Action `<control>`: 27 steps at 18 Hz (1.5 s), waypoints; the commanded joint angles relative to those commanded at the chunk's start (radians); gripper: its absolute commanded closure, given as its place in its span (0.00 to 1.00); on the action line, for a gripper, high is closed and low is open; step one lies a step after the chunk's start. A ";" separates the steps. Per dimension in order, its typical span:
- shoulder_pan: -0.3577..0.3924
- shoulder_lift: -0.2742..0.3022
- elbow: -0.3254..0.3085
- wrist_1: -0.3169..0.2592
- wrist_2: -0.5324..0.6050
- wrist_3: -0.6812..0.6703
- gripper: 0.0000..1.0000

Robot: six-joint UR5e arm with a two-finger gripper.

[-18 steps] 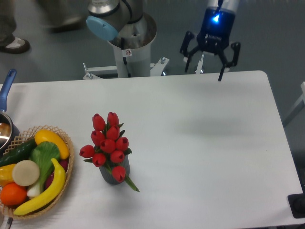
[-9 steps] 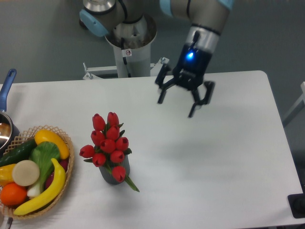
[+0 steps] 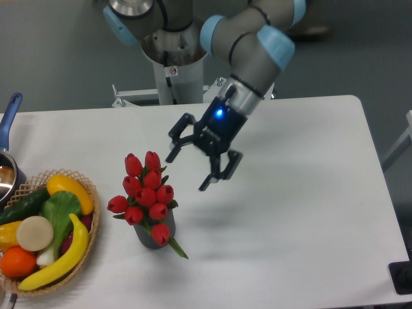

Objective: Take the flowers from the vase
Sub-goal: 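Lower the gripper around the tulip stems above the vase rim, then close the gripper on the tulip stems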

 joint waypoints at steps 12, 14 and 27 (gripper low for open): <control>-0.055 -0.063 0.012 0.008 -0.005 0.009 0.00; -0.066 -0.072 0.021 0.009 -0.005 0.009 0.00; -0.084 -0.100 0.055 0.011 -0.006 0.009 0.42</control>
